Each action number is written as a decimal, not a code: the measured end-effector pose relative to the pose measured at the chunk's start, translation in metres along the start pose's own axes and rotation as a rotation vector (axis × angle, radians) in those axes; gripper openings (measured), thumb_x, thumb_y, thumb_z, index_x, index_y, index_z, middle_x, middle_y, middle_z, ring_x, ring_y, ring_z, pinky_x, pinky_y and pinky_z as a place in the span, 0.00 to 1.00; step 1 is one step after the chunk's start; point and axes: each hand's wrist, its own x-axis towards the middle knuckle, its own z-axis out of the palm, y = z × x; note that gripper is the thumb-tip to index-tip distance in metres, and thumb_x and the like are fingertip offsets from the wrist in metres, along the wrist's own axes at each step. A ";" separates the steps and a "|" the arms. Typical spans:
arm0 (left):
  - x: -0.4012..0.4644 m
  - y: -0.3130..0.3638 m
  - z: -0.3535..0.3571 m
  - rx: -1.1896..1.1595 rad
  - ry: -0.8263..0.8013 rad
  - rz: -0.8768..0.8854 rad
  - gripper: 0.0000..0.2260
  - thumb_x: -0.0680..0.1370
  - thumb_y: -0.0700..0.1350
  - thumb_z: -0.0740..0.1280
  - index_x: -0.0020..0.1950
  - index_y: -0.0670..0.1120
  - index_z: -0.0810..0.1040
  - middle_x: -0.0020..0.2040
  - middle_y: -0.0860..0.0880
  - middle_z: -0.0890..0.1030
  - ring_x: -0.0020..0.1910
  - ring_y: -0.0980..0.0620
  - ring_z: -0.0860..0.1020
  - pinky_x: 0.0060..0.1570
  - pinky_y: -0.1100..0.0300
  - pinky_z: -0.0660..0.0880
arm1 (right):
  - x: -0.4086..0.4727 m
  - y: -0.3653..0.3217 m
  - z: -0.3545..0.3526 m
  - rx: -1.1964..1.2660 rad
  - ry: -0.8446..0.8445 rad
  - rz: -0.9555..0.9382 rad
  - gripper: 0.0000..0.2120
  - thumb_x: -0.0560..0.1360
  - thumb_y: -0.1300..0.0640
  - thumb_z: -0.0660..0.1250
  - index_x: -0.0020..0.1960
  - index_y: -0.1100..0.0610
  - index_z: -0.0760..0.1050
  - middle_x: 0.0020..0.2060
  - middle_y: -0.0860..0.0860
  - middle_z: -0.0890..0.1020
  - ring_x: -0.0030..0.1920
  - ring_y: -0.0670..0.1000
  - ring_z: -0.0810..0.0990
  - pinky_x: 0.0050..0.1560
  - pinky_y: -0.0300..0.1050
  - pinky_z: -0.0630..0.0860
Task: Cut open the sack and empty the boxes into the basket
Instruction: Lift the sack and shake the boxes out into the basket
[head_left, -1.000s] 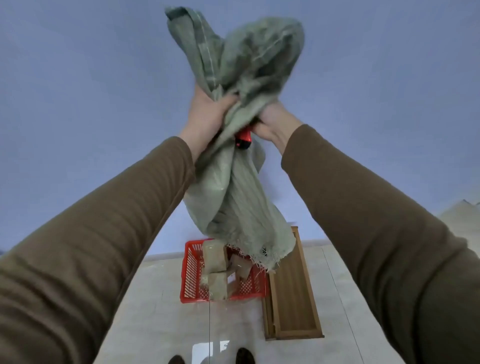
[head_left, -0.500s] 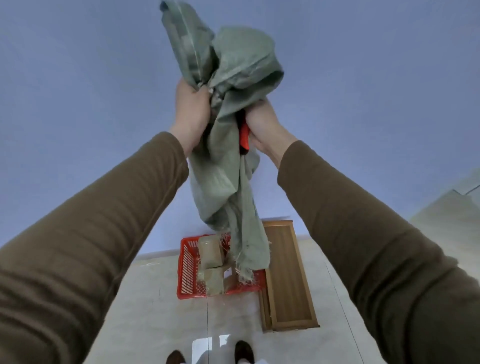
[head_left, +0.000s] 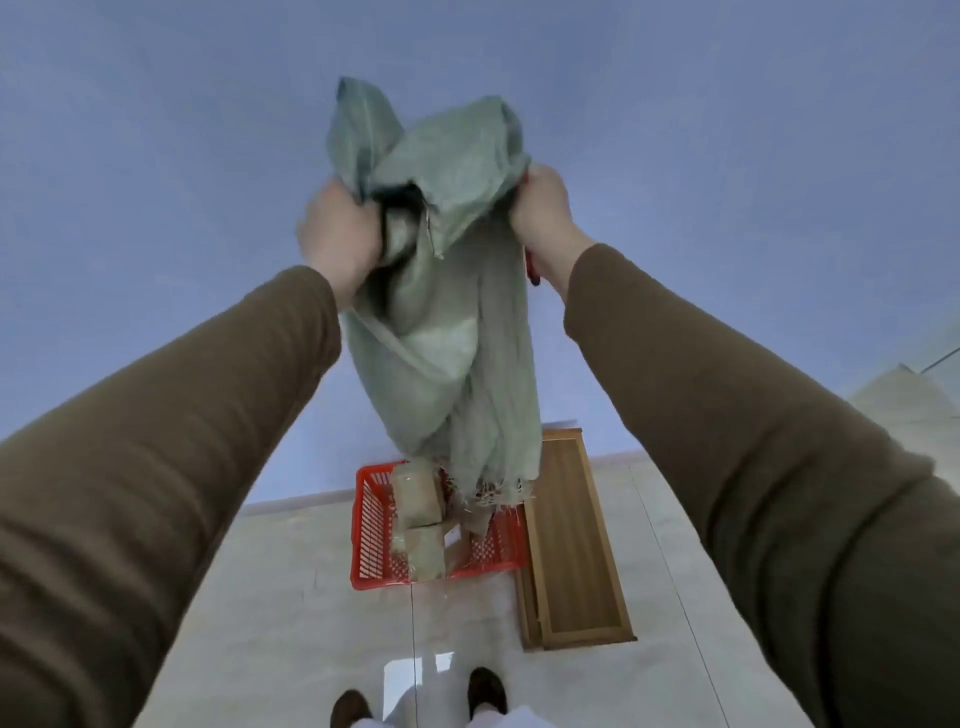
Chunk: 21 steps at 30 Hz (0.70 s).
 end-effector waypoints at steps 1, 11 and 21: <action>0.009 -0.002 -0.005 -0.078 0.166 0.005 0.20 0.76 0.48 0.59 0.65 0.43 0.77 0.63 0.42 0.82 0.64 0.39 0.79 0.66 0.48 0.72 | 0.008 -0.003 -0.002 0.044 0.096 -0.049 0.13 0.80 0.60 0.59 0.40 0.51 0.77 0.40 0.49 0.80 0.41 0.49 0.75 0.42 0.45 0.71; 0.025 -0.002 0.002 -0.043 0.050 0.069 0.20 0.83 0.52 0.61 0.70 0.44 0.76 0.67 0.42 0.81 0.67 0.39 0.78 0.68 0.44 0.73 | 0.013 0.008 0.008 -0.058 0.042 -0.075 0.12 0.82 0.58 0.59 0.47 0.52 0.80 0.47 0.53 0.83 0.49 0.50 0.79 0.45 0.44 0.71; 0.014 -0.004 0.010 -0.104 -0.086 -0.012 0.12 0.81 0.47 0.63 0.52 0.38 0.79 0.51 0.35 0.82 0.57 0.33 0.81 0.48 0.49 0.74 | 0.004 0.021 0.001 0.013 -0.062 0.015 0.10 0.82 0.63 0.62 0.42 0.58 0.76 0.38 0.47 0.78 0.39 0.47 0.75 0.38 0.35 0.74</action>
